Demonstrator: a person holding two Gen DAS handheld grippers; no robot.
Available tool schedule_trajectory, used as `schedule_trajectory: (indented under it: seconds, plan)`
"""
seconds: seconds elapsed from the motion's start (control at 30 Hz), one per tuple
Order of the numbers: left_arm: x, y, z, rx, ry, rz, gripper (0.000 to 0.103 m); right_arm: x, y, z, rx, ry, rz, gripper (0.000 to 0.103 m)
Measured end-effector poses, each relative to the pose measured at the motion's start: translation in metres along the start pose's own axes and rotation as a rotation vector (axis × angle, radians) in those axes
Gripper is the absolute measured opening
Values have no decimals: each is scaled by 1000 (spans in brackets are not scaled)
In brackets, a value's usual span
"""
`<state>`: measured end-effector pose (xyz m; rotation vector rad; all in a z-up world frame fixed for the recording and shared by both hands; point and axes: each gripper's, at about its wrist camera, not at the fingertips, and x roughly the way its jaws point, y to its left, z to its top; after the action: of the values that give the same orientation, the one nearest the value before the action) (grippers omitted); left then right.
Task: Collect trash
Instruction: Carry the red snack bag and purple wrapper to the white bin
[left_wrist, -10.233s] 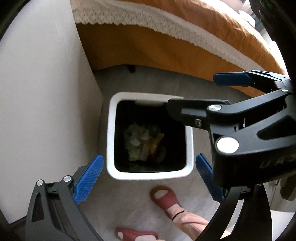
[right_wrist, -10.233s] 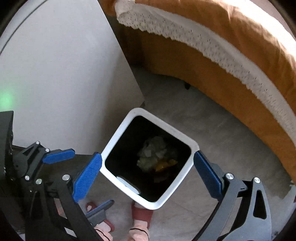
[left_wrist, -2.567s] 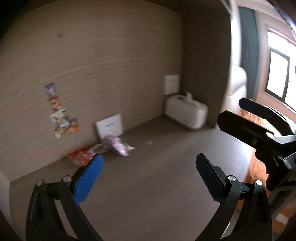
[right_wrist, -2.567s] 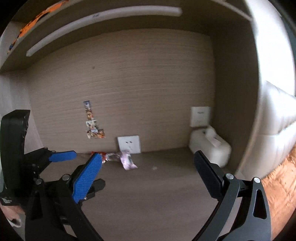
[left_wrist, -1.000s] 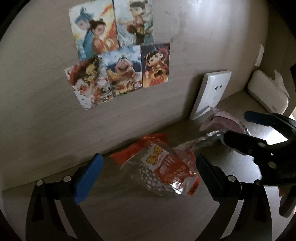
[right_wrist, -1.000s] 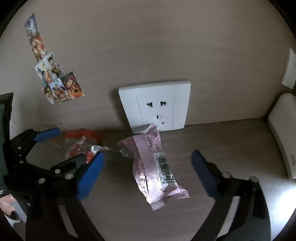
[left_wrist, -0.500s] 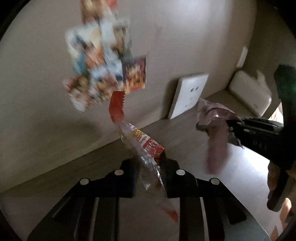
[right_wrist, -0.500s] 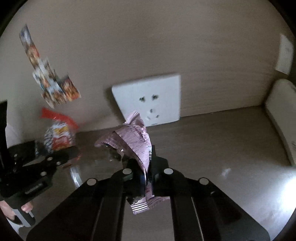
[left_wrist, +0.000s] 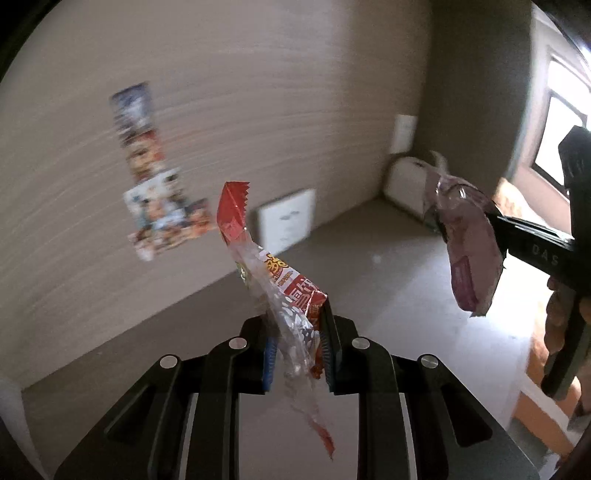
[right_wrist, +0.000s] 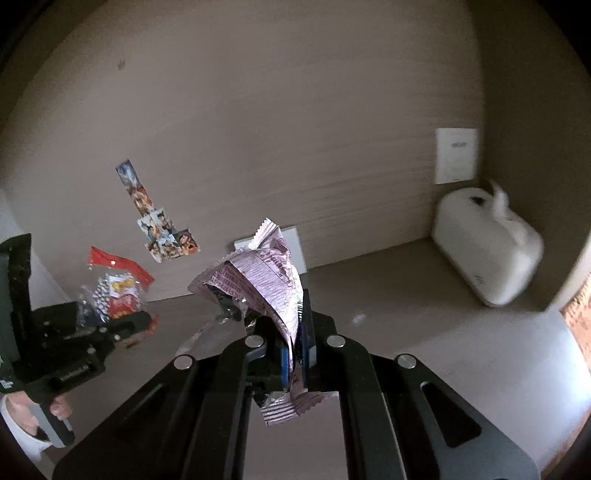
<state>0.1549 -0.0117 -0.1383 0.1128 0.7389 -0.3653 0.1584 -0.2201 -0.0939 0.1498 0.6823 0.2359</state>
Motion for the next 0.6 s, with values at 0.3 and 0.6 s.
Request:
schedule_trajectory:
  seconds: [0.3, 0.6]
  plan:
    - [-13, -99, 4, 119, -4, -149, 20, -91, -44, -28, 44, -55, -104, 6]
    - [-22, -214, -10, 266, 19, -310, 20, -183, -101, -73, 134, -85, -235, 6]
